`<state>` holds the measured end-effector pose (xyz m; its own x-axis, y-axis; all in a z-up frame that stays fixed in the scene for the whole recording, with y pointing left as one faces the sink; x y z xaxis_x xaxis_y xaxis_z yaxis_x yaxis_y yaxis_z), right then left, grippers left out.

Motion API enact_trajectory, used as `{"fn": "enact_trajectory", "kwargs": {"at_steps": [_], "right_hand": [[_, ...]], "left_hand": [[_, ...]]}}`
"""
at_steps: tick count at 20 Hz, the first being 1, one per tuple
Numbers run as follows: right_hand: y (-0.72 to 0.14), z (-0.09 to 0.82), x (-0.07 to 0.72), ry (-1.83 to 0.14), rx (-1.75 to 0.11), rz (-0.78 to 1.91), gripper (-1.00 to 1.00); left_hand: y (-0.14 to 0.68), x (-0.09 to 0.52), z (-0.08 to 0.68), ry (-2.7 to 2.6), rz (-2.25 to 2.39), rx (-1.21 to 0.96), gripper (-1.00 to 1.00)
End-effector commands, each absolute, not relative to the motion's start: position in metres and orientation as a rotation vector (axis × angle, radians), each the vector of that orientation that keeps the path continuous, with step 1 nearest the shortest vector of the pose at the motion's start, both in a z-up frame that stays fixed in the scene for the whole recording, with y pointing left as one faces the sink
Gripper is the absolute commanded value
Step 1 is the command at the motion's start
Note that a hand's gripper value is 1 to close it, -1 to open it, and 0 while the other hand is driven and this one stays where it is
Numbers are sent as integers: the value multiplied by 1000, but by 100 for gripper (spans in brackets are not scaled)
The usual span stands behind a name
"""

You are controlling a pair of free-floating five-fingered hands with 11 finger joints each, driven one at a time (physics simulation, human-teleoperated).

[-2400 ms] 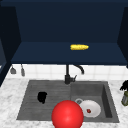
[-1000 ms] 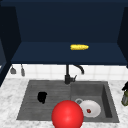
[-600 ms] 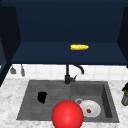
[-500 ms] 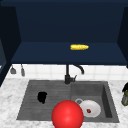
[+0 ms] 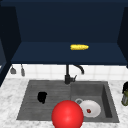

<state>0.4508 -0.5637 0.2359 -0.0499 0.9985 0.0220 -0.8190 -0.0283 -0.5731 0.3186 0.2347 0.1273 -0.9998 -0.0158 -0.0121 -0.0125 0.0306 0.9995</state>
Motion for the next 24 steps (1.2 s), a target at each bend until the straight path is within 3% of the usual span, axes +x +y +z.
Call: {"fn": "enact_trajectory", "kwargs": {"at_steps": [1, 24], "right_hand": [[-564, 239, 451, -538, -530, 1525, 100], [-479, 350, 412, -691, -810, 1431, 100]], "left_hand": [[235, 319, 127, -2253, -2185, 31, 0], [235, 319, 127, -2253, -2185, 31, 0]]}}
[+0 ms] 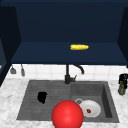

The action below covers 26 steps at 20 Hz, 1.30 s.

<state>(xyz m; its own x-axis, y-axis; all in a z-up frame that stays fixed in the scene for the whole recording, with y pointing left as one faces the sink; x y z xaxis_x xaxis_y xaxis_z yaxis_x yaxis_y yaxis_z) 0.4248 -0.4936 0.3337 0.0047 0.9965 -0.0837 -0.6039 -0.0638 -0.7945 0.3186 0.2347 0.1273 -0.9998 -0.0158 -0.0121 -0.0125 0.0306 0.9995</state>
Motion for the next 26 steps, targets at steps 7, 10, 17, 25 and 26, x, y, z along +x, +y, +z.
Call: {"fn": "enact_trajectory", "kwargs": {"at_steps": [7, 10, 17, 25, 26], "right_hand": [[-436, 380, 382, -688, -823, 1448, 100], [-416, 391, 367, -684, -825, 1459, 100], [-377, 416, 322, -680, -811, 1474, 100], [-331, 435, 272, -693, -814, 1467, 100], [-326, 437, 266, -693, -812, 1467, 100]], "left_hand": [[235, 319, 127, -2253, -2185, 31, 0], [235, 319, 127, -2253, -2185, 31, 0], [235, 319, 127, -2253, -2185, 31, 0], [235, 319, 127, -2253, -2185, 31, 0], [235, 319, 127, -2253, -2185, 31, 0]]}}
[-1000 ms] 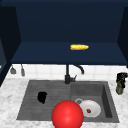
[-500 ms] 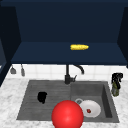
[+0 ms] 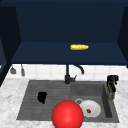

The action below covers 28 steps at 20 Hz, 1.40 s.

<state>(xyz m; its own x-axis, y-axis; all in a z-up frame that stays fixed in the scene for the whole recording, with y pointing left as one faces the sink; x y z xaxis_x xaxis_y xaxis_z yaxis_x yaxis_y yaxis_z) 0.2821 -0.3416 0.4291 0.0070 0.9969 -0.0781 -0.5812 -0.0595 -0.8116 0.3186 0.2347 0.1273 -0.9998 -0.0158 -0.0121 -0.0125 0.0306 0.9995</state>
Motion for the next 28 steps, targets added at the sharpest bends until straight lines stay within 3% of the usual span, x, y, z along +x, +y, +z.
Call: {"fn": "enact_trajectory", "kwargs": {"at_steps": [1, 28], "right_hand": [[-317, 442, 263, -693, -814, 1463, 100], [-153, 593, 140, -687, -794, 1464, 100]], "left_hand": [[235, 319, 127, -2253, -2185, 31, 0], [235, 319, 127, -2253, -2185, 31, 0]]}}
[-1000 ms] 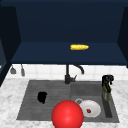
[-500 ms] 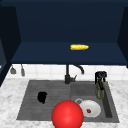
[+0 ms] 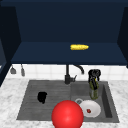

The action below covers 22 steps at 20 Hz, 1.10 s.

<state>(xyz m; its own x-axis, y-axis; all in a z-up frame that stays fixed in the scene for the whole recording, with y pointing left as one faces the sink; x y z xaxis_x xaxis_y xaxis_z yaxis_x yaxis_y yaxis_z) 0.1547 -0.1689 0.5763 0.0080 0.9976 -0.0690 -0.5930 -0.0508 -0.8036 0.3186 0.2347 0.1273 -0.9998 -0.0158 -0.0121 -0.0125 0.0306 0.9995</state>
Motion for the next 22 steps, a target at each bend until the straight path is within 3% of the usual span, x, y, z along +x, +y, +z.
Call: {"fn": "enact_trajectory", "kwargs": {"at_steps": [1, 22], "right_hand": [[-148, 600, 136, -683, -790, 1467, 100], [-11, 752, 75, -660, -781, 1454, 100]], "left_hand": [[235, 319, 127, -2253, -2185, 31, 0], [235, 319, 127, -2253, -2185, 31, 0]]}}
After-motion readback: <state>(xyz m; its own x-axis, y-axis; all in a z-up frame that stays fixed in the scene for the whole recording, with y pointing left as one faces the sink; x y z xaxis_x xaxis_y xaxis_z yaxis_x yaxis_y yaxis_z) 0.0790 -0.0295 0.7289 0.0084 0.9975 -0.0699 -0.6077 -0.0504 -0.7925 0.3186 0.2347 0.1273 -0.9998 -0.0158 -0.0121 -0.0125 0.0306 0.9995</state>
